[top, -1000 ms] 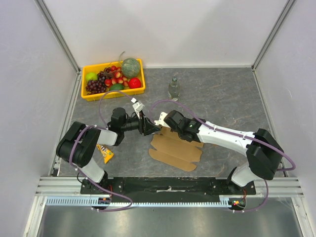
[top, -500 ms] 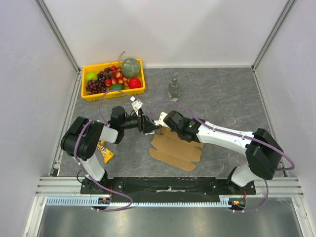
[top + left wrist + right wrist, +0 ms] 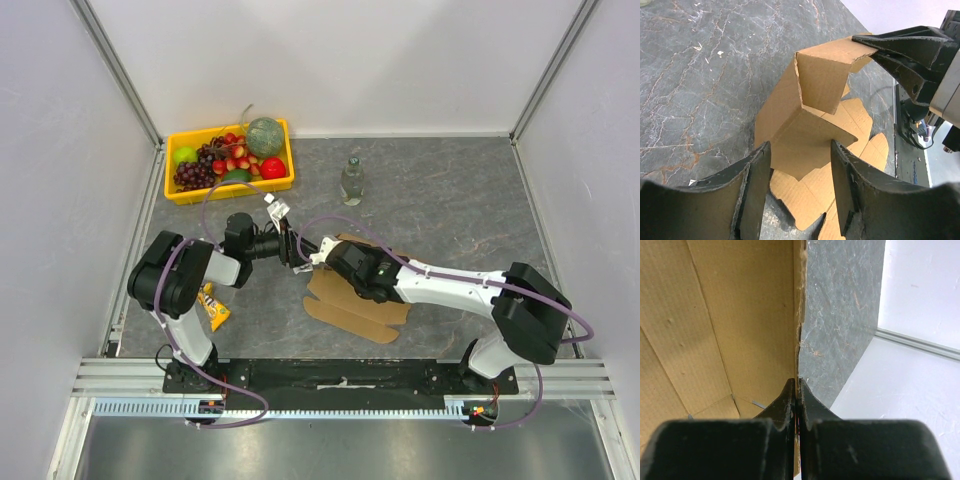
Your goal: Fold the paper box
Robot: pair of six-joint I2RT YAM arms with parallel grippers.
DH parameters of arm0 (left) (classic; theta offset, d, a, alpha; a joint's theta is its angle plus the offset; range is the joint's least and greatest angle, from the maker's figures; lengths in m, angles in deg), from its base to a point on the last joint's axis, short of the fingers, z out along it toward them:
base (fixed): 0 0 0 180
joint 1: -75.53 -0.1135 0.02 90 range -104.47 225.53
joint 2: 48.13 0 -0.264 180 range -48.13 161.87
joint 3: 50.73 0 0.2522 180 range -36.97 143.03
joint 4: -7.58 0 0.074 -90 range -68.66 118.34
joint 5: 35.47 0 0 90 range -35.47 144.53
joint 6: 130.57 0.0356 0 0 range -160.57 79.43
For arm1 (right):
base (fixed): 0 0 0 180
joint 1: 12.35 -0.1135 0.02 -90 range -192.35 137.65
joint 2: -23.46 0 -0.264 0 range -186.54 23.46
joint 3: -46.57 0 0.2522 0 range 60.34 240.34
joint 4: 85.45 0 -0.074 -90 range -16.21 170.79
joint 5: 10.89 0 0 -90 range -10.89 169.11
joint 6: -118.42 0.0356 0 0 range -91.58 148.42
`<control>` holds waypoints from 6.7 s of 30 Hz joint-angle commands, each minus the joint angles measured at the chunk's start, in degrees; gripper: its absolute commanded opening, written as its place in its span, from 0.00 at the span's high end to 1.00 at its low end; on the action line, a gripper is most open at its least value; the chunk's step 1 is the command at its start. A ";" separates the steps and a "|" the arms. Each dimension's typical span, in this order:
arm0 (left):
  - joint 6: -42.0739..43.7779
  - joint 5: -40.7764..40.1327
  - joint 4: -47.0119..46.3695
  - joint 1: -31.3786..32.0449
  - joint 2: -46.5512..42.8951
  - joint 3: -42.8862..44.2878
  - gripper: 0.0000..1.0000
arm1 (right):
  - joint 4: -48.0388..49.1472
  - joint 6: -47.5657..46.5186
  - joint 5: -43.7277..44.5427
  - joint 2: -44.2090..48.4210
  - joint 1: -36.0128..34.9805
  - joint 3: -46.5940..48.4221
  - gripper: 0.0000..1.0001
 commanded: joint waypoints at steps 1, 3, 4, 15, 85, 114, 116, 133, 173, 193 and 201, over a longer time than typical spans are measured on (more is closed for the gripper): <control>-1.39 1.96 -3.44 -0.27 0.92 1.69 0.43 | 5.95 -0.26 5.70 -0.63 -0.97 -1.46 0.96; -1.48 2.13 -3.79 -0.18 1.19 1.69 0.43 | 7.01 -0.44 7.10 -1.16 -1.24 -1.99 0.95; -1.56 2.13 -3.97 -0.18 1.10 1.52 0.43 | 7.45 -0.62 7.72 -1.42 -1.41 -2.16 0.95; -3.50 3.19 -7.31 1.14 2.77 1.60 0.44 | 10.79 0.09 10.09 -3.00 -2.82 -3.92 0.93; 13.29 -25.56 7.11 14.15 1.01 8.63 0.39 | 16.41 4.04 -2.74 2.00 -4.23 -9.72 0.69; 13.47 -32.76 6.23 16.17 5.67 11.89 0.62 | 17.73 5.71 -11.17 2.00 -3.44 -10.69 0.66; 13.38 -32.85 6.05 16.43 5.76 11.89 0.66 | 17.73 5.89 -12.40 2.18 -3.09 -10.86 0.66; 12.23 -39.26 6.93 18.54 5.32 12.68 0.84 | 16.59 7.73 -22.50 2.97 0.34 -10.86 0.66; 16.01 -58.07 6.05 26.28 1.98 7.41 0.71 | 11.49 21.34 -41.68 12.99 11.85 -3.04 0.49; 15.93 -56.40 6.40 26.28 2.68 8.99 0.60 | 15.45 27.33 -25.24 13.61 18.88 0.30 0.43; 16.10 -56.40 6.49 26.28 3.12 9.69 0.60 | 17.12 34.09 -21.37 9.13 22.49 2.40 0.47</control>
